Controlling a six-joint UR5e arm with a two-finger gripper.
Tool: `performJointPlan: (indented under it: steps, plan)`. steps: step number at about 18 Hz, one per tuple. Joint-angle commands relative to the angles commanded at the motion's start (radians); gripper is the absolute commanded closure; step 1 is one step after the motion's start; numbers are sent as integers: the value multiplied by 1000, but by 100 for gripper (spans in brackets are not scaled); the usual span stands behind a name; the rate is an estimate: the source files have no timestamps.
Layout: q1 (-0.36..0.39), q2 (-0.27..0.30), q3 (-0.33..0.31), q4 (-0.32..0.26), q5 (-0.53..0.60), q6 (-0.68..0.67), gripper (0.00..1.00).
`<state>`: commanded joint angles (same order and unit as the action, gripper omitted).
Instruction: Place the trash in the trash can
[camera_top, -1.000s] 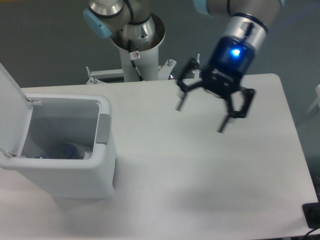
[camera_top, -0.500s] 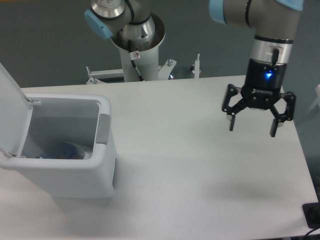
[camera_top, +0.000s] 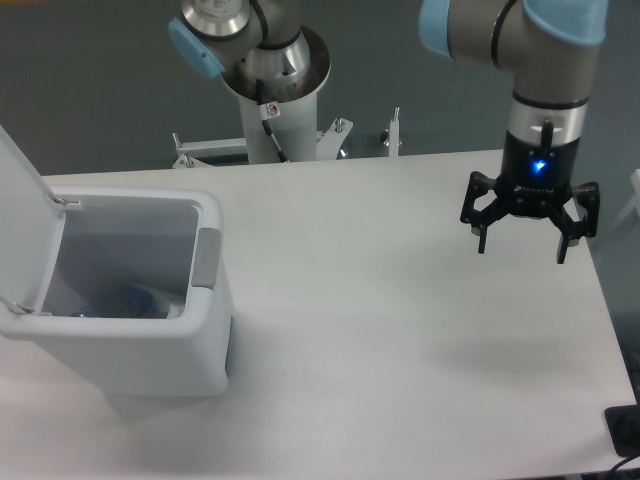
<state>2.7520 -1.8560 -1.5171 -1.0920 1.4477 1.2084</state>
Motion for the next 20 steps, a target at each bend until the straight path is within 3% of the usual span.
performJointPlan:
  steps: [3,6,20]
  plan:
    - [0,-18,2,-48,75,106,0]
    - [1,-34,-3,-52,126,177,0]
    - [0,-49,-17,-39,126,180,0]
